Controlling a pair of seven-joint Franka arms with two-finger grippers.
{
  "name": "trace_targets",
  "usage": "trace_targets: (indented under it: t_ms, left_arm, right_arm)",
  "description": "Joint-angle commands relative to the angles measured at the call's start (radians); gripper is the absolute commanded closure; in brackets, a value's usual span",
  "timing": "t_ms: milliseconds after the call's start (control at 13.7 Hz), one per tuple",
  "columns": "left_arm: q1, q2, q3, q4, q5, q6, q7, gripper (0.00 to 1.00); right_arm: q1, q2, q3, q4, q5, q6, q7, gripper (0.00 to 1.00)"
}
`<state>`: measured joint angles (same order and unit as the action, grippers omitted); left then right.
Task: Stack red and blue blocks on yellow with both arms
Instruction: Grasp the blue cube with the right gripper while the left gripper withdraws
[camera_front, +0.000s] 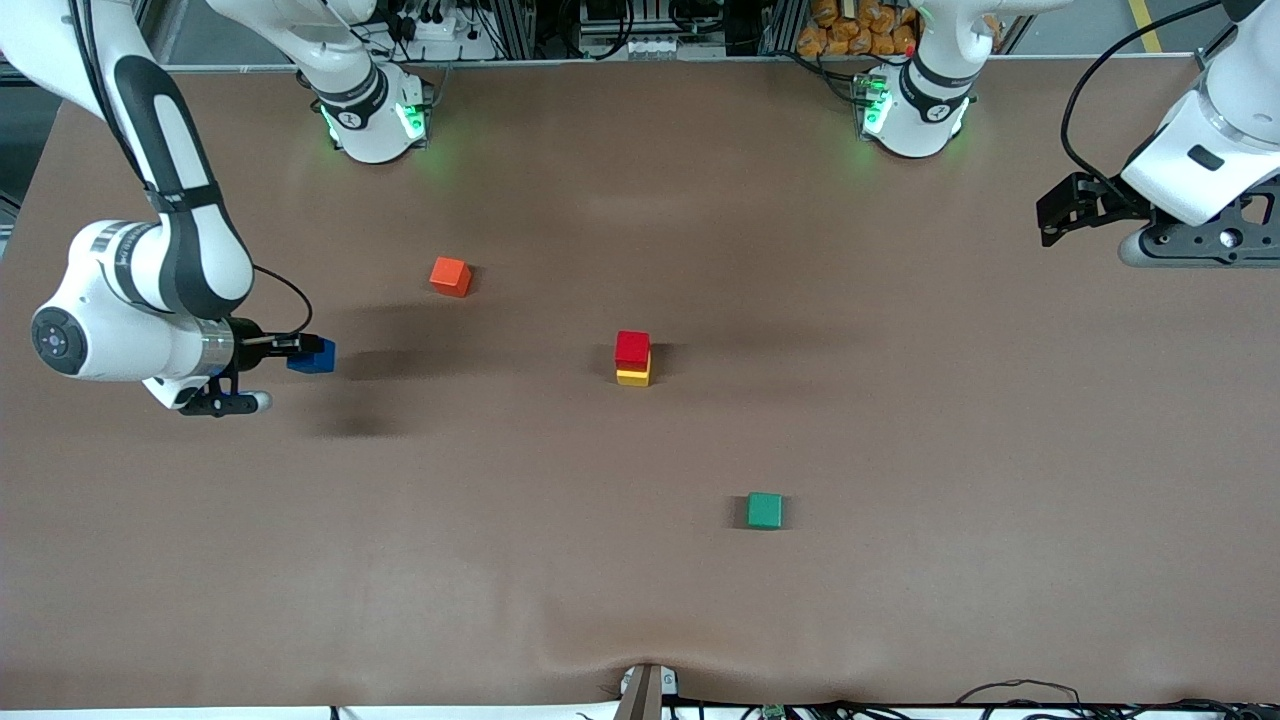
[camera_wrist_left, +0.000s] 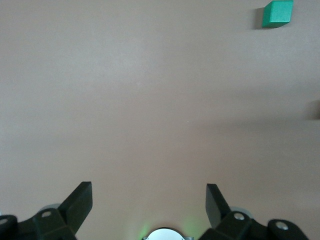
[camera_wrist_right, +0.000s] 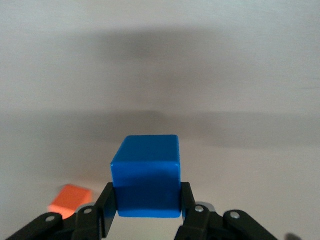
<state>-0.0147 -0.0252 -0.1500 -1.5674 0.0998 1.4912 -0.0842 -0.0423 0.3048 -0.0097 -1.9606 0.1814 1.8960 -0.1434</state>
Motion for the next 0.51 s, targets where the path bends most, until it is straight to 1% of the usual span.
trace_targets:
  t_ms: [0, 220, 293, 439]
  left_arm:
    - [0.032, -0.038, -0.005, -0.036, -0.008, 0.033, 0.043, 0.0]
    - [0.032, -0.035, -0.005, -0.02, -0.008, 0.04, 0.044, 0.0]
    - [0.032, -0.035, -0.005, -0.02, -0.008, 0.04, 0.044, 0.0]
    - [0.033, -0.033, -0.003, -0.022, -0.006, 0.04, 0.044, 0.0]
  right_arm:
    - [0.077, -0.012, -0.004, 0.08, 0.029, -0.089, 0.123, 1.0]
    - [0.223, -0.021, -0.003, 0.172, 0.033, -0.139, 0.363, 1.0]
    - [0.278, -0.02, -0.004, 0.211, 0.033, -0.156, 0.414, 1.0]
    - [0.361, -0.015, -0.003, 0.284, 0.046, -0.17, 0.444, 1.0]
